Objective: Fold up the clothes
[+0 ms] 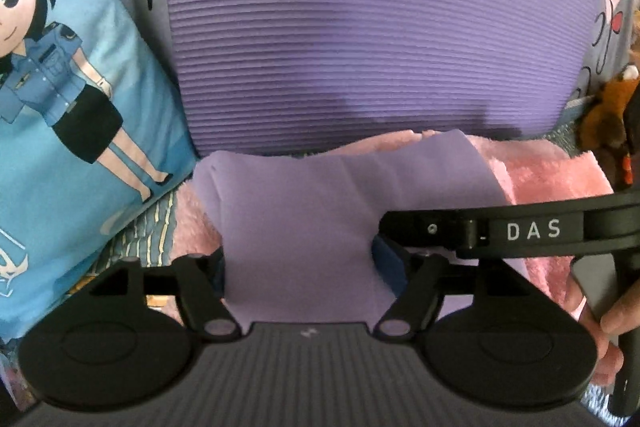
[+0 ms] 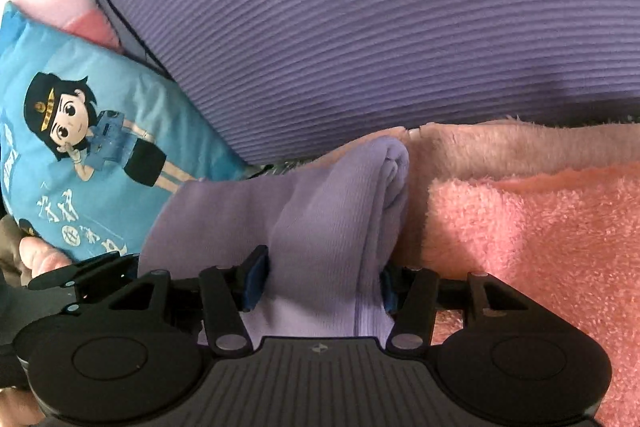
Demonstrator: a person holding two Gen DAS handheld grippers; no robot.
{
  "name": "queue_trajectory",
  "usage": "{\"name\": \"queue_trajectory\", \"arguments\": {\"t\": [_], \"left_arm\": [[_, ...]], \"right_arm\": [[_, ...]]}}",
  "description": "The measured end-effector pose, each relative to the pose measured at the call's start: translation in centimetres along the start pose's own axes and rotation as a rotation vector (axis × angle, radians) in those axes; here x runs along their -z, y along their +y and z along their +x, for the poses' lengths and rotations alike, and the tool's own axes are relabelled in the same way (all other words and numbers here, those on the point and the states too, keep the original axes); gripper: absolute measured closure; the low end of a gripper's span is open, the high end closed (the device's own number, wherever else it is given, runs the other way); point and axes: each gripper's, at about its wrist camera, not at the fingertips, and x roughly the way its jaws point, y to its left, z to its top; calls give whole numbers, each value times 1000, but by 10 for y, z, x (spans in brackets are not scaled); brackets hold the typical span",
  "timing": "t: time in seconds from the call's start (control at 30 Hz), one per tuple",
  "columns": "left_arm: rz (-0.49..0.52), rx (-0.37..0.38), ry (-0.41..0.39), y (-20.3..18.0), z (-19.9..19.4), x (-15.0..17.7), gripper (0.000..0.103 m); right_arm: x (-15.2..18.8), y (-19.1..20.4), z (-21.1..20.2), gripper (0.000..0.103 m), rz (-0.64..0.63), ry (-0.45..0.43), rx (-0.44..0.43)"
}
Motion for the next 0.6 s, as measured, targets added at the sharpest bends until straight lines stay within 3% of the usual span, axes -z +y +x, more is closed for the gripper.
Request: {"name": "queue_trajectory", "arguments": {"t": [0.1, 0.2, 0.33, 0.47, 0.6], "left_arm": [[13, -80, -56, -3, -9, 13, 1], [38, -141, -129, -3, -36, 19, 0], [101, -228, -234, -7, -87, 28, 0], [130, -240, -277, -16, -133, 49, 0], [102, -181, -305, -42, -166, 83, 0]], "right_arm": [[4, -2, -1, 39, 10, -19, 0], [7, 2, -12, 23, 21, -31, -4], [20, 4, -58, 22, -14, -140, 1], [39, 7, -117, 16, -54, -251, 44], [81, 15, -165, 15, -166, -305, 164]]}}
